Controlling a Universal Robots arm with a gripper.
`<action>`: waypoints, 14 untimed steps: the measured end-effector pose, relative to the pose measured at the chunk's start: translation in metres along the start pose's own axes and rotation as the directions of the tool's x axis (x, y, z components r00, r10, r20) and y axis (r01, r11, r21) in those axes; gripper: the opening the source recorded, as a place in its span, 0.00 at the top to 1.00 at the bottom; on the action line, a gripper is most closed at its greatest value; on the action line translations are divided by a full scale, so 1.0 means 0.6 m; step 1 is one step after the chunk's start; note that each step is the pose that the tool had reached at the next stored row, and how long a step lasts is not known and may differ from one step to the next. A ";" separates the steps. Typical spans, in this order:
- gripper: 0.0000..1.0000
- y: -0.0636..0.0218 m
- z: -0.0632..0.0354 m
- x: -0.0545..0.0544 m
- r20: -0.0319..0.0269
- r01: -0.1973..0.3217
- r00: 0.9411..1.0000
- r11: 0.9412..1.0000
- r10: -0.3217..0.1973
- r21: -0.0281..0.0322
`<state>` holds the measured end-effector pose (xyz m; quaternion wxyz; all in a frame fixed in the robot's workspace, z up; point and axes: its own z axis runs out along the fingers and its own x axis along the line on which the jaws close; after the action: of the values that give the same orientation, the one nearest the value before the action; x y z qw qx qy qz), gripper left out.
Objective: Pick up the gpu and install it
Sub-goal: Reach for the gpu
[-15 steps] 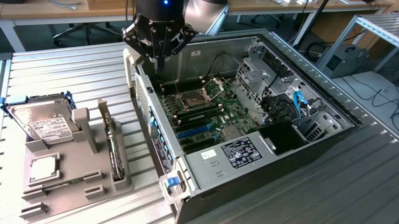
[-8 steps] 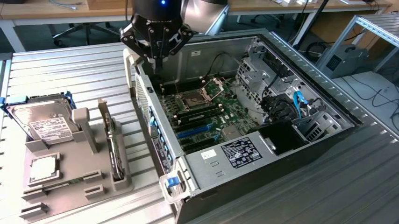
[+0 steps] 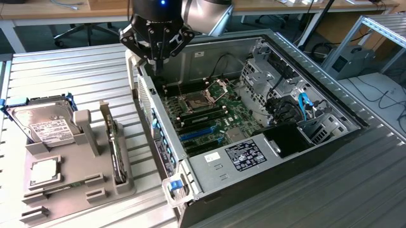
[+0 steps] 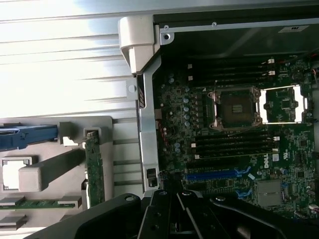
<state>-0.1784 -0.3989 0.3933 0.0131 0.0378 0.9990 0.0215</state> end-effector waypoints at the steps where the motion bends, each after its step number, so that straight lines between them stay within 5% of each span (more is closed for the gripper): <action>1: 0.89 0.000 0.000 0.001 0.000 0.000 1.000 1.000 0.000 0.000; 14: 0.89 -0.001 0.000 0.018 0.000 0.000 1.000 1.000 0.000 0.000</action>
<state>-0.1893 -0.3989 0.3933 0.0131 0.0379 0.9990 0.0216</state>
